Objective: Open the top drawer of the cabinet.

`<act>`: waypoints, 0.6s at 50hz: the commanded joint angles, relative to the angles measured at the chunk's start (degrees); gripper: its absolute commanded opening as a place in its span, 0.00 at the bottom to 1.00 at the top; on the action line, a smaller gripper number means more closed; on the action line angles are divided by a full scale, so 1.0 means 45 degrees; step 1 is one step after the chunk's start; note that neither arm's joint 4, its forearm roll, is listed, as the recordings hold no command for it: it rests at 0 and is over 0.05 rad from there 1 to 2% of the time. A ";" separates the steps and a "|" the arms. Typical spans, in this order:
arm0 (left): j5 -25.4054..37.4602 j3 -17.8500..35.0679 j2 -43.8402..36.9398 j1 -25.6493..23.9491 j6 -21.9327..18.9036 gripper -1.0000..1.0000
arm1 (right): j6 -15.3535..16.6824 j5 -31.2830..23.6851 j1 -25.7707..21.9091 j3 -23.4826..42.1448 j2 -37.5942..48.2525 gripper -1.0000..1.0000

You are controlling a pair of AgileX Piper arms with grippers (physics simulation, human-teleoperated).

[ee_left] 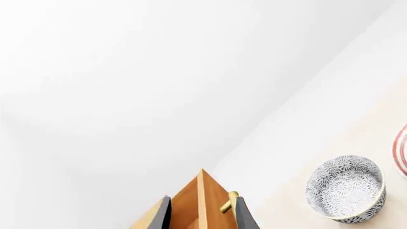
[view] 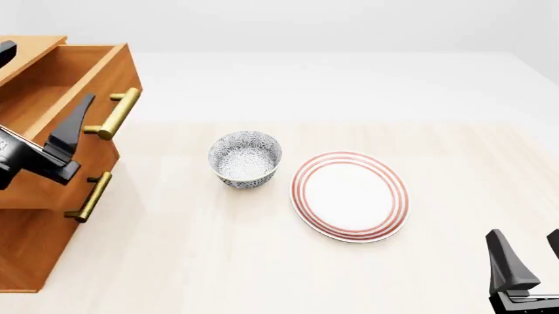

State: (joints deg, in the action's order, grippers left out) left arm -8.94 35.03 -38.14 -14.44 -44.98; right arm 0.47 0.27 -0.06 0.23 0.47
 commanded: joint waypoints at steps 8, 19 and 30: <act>0.2434 0.1246 0.0559 0.0621 0.3465 1.00 | -0.0002 0.0000 -0.0001 0.0000 0.0002 1.00; 0.4097 0.2366 0.0609 0.0923 0.5205 1.00 | -0.0003 0.0000 0.0001 0.0000 0.0001 1.00; 0.6046 0.3399 0.0630 0.1550 0.6235 1.00 | 0.0002 0.0000 -0.0002 0.0000 -0.0001 1.00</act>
State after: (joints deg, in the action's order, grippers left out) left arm 10.36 46.00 -35.22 -10.07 -22.05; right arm 0.47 0.27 -0.06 0.23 0.47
